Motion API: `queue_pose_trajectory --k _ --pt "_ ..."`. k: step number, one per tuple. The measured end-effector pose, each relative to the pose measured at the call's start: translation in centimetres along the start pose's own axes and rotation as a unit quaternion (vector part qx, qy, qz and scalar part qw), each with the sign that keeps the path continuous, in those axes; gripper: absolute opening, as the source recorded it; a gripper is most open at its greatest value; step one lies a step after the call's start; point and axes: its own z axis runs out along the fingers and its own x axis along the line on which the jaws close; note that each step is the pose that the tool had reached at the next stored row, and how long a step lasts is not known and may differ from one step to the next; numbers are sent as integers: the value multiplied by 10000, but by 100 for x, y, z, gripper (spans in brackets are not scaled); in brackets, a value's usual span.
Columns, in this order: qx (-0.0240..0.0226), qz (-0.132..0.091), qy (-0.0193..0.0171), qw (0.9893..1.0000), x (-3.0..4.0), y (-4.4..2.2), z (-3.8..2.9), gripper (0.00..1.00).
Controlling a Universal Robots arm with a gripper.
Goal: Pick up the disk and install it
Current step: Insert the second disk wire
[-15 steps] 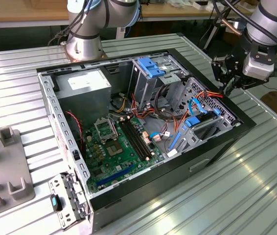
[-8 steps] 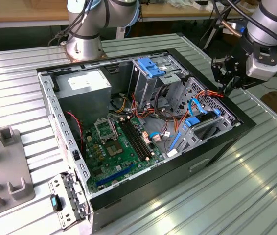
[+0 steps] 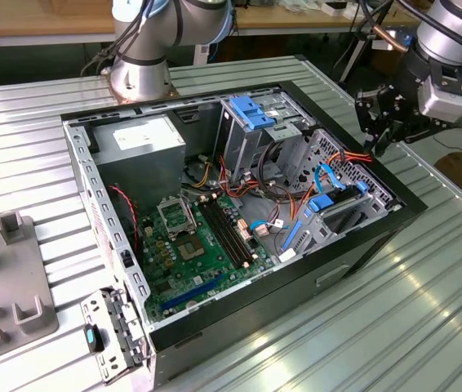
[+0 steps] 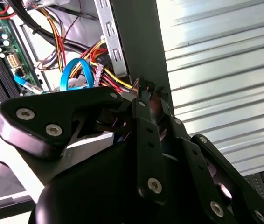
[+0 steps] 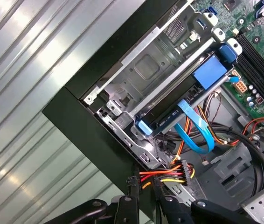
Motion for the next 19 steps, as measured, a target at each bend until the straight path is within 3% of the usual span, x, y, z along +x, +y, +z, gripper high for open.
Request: queue_pose_trajectory --k 2,5,11,16,19 --pt "-78 -94 -100 9999 23 -21 5 25" --pt "-125 -164 -166 9996 46 -42 10 25" --pt "-124 -232 -178 9995 68 -57 14 25" --pt "-119 -443 -206 9987 113 -47 37 25" --pt "-160 -542 -189 9982 119 -48 60 25"
